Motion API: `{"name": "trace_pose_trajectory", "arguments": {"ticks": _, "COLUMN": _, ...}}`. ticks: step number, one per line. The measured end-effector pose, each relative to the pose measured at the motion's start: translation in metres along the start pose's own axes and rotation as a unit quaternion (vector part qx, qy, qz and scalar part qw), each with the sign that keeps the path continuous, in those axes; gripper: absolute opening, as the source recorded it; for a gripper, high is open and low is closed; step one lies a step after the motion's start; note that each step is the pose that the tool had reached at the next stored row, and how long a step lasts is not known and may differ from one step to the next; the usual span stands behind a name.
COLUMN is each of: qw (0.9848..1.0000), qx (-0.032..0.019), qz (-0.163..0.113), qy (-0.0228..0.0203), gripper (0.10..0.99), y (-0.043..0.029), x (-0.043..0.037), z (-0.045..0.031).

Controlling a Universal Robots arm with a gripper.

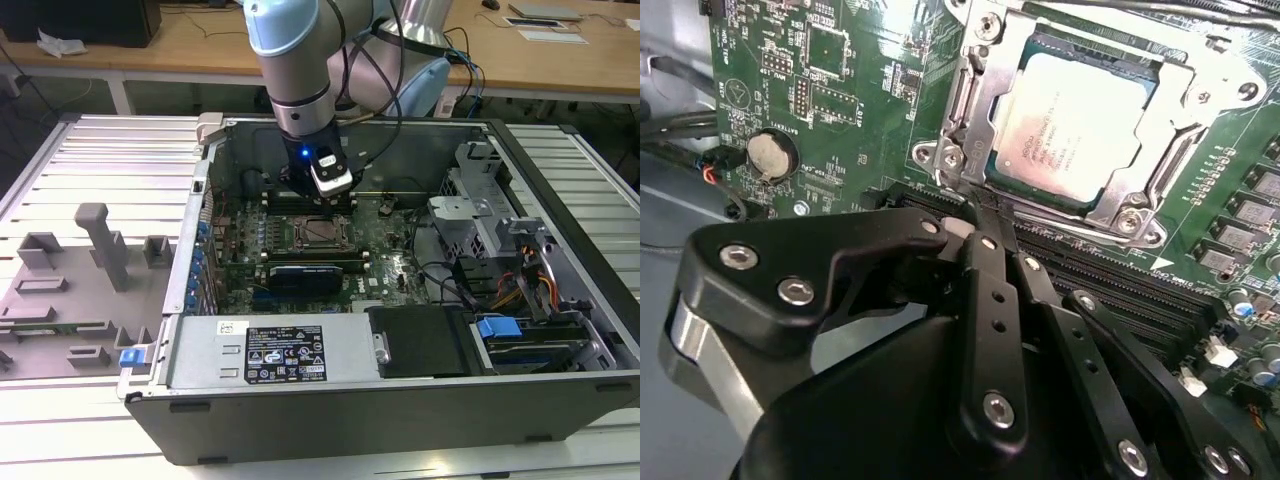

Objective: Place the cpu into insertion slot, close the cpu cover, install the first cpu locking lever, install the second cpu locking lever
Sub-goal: 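Install the first cpu locking lever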

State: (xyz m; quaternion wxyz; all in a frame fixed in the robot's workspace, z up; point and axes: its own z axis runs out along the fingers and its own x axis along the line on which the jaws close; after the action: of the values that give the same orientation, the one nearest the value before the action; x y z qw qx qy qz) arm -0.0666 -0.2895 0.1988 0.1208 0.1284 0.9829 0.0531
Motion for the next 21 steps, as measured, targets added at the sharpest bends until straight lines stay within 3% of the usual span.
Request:
{"name": "trace_pose_trajectory", "arguments": {"ticks": 9, "qw": 1.0000, "qx": -0.0001, "qz": 0.000, "qy": -0.0001, "gripper": 0.106, "y": 0.0001, "x": -0.0003, "z": 0.0001}}
{"name": "trace_pose_trajectory", "arguments": {"ticks": 19, "qw": 1.0000, "qx": 0.0028, "qz": -0.001, "qy": -0.0008, "gripper": 0.106, "y": 0.0037, "x": -0.0062, "z": -0.0252}}
{"name": "trace_pose_trajectory", "arguments": {"ticks": 21, "qw": 1.0000, "qx": 0.0026, "qz": -0.001, "qy": -0.0009, "gripper": 0.106, "y": 0.0037, "x": -0.0062, "z": -0.0252}}
